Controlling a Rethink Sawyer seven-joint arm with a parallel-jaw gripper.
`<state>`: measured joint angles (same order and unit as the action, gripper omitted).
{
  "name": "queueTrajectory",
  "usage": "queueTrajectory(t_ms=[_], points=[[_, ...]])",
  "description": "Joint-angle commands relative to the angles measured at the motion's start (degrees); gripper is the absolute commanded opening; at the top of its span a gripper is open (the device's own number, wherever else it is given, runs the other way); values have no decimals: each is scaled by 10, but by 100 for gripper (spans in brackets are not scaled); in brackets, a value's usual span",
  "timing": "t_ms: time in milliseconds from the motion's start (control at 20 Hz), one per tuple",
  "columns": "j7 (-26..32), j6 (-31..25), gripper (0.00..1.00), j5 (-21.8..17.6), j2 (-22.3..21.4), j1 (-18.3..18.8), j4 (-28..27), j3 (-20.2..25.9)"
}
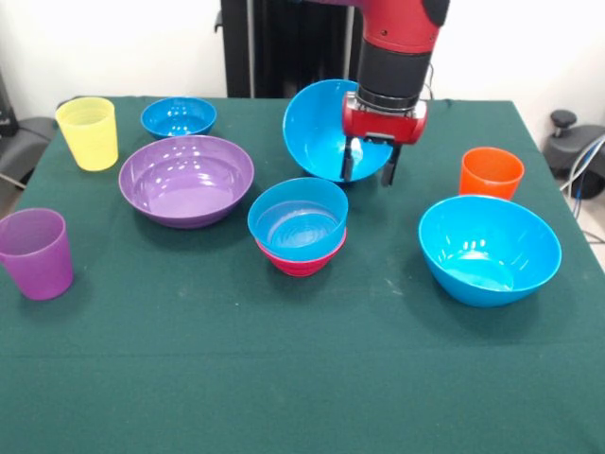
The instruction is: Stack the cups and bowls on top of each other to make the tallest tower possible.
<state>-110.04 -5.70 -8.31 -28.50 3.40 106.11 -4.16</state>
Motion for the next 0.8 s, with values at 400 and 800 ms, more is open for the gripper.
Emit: queueTrajectory(t_ms=[400,800], points=[[-46,-55,100,-7,-58,-1,27,31],[-60,-72,100,0,-105,-7,69,31]])
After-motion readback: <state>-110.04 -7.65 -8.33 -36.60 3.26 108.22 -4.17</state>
